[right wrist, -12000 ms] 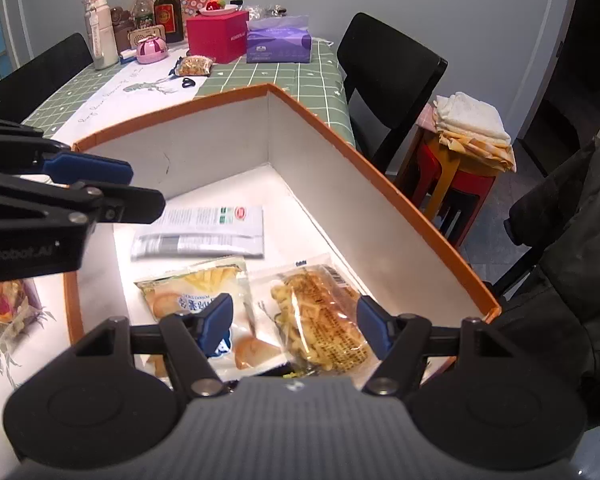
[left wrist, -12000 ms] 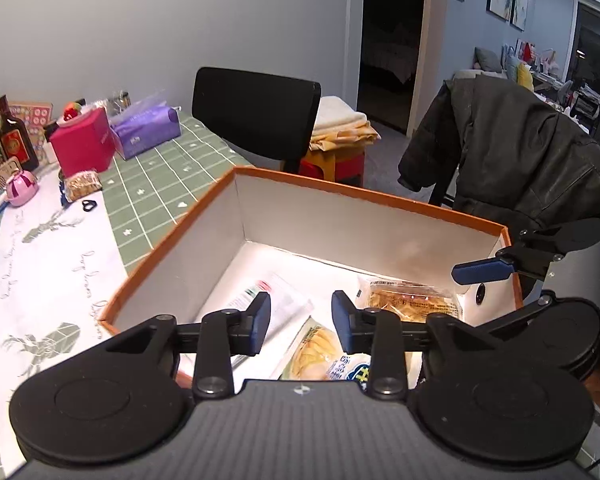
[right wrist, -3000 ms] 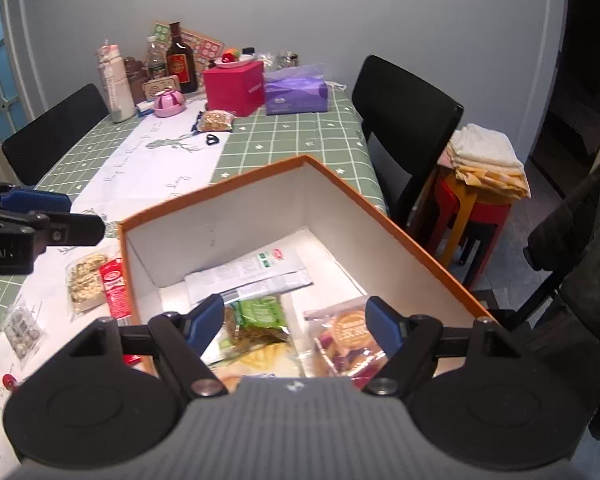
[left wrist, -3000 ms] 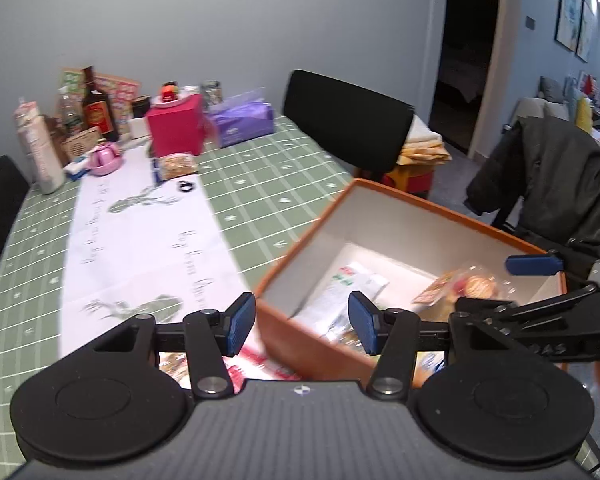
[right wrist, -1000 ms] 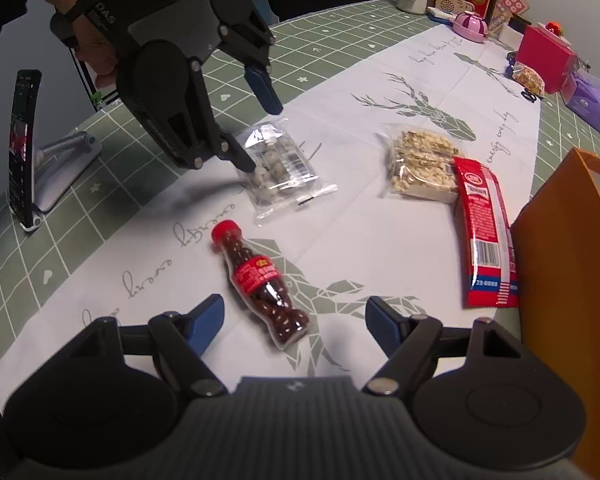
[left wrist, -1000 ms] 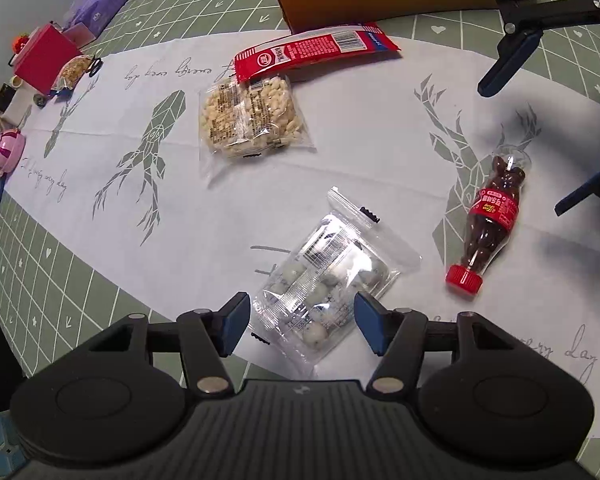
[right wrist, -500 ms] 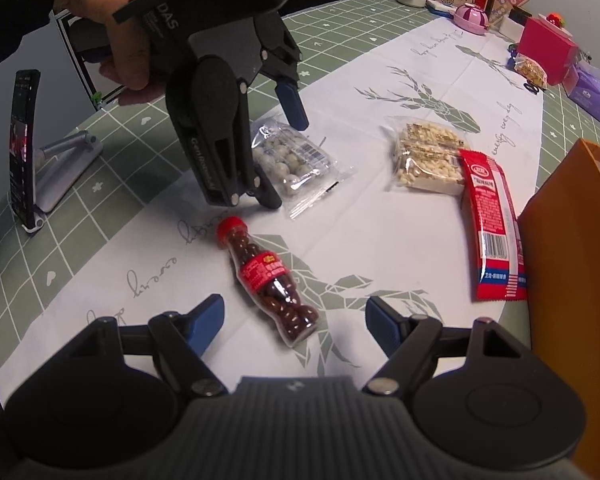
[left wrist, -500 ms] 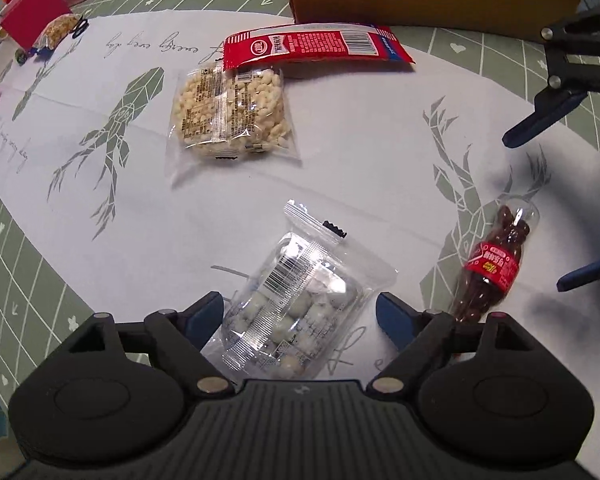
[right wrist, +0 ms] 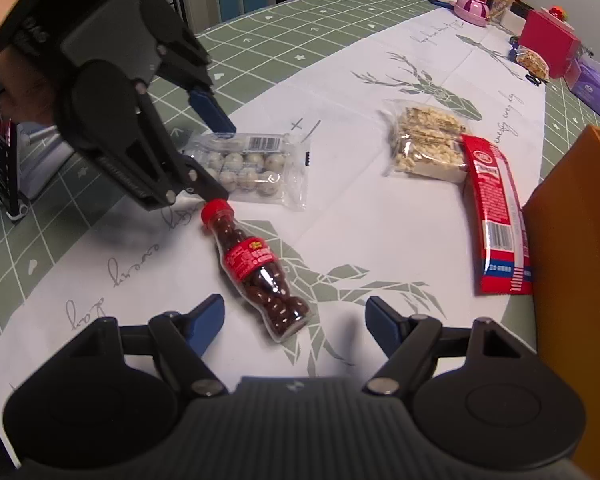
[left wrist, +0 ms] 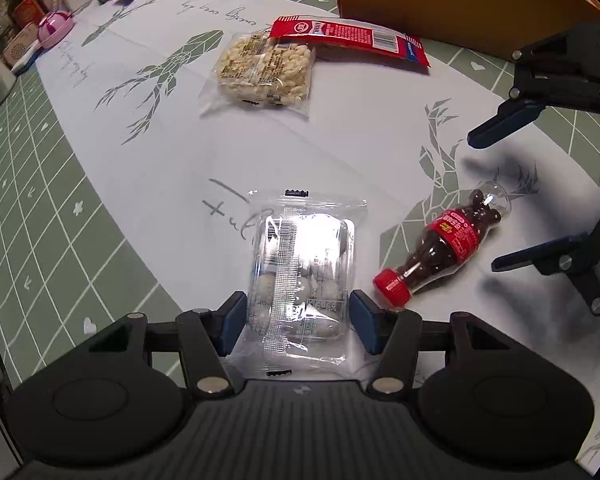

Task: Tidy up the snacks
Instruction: 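Grasp the quail-egg candy pack with the left tool while the right tool grasps the cola-bottle chocolate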

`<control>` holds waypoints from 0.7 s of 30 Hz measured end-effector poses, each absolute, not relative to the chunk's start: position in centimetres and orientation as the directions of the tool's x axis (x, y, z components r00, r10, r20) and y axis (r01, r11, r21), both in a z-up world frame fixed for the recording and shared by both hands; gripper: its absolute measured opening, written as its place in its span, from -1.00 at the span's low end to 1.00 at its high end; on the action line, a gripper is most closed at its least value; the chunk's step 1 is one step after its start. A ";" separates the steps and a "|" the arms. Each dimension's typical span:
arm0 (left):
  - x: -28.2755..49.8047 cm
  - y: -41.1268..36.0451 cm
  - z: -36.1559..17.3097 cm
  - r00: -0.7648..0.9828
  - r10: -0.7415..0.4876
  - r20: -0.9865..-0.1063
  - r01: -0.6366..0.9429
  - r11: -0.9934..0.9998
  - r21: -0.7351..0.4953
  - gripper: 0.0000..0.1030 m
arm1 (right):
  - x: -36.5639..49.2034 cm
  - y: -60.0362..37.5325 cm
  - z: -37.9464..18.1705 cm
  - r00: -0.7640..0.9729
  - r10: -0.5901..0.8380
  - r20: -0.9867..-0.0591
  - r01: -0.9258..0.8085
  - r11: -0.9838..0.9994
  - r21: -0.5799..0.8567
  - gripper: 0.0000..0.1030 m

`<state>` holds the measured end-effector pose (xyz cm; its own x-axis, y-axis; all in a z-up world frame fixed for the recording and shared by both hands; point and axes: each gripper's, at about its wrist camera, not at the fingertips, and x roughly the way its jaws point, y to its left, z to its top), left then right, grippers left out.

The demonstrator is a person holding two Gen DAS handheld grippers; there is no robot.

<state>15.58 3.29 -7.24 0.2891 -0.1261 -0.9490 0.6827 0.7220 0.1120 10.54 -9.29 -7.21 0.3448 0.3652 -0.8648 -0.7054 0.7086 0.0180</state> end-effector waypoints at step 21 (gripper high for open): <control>10.1 2.4 -6.9 0.341 -0.089 -0.936 0.539 0.834 0.116 0.24 | 9.3 -8.6 -7.8 0.329 0.333 -0.884 -0.750 0.661 -0.030 -0.14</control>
